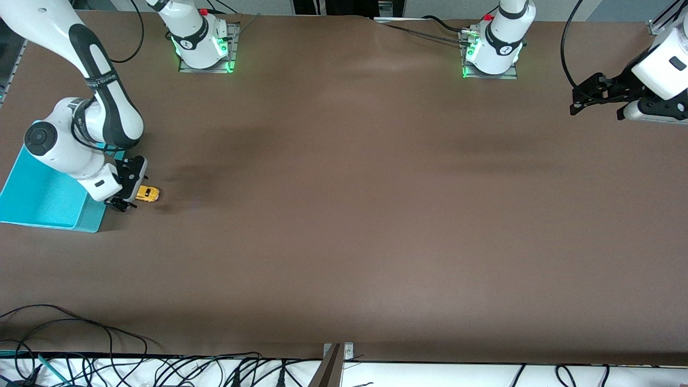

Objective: Wind up and store yellow beetle car
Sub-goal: 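Close the right gripper on the yellow car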

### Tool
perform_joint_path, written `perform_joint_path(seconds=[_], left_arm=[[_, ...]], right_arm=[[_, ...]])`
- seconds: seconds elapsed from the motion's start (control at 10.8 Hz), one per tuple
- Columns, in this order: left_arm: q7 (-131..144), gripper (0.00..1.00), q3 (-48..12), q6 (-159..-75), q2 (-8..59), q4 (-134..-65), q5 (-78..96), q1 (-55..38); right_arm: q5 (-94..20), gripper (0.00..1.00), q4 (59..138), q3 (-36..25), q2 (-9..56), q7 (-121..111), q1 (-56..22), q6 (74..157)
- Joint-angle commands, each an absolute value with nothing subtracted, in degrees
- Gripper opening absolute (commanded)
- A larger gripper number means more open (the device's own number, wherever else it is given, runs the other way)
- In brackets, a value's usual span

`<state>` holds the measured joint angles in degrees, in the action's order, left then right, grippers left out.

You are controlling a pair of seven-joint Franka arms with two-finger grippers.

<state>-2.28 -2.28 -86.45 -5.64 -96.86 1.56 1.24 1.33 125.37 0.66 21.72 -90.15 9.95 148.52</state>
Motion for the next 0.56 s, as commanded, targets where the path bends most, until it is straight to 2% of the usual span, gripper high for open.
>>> perform_joint_path(seconds=[0.0, 0.37, 0.46], left_arm=[[-0.53, 1.00, -2.72, -85.17, -5.36, -95.71, 1.05, 1.58], [-0.53, 1.00, -2.72, -84.81, -5.36, -95.71, 1.05, 1.58], [-0.53, 1.00, -2.72, -84.81, -5.36, -95.71, 1.05, 1.58]], right_arm=[[2.02, 1.00, 125.24, 2.54, 24.25, -93.51, 13.08, 151.69], [1.93, 1.00, 125.33, 3.43, 26.28, -95.71, 15.81, 153.99], [1.93, 0.96, 125.33, 3.95, 26.11, -95.71, 16.08, 153.72]])
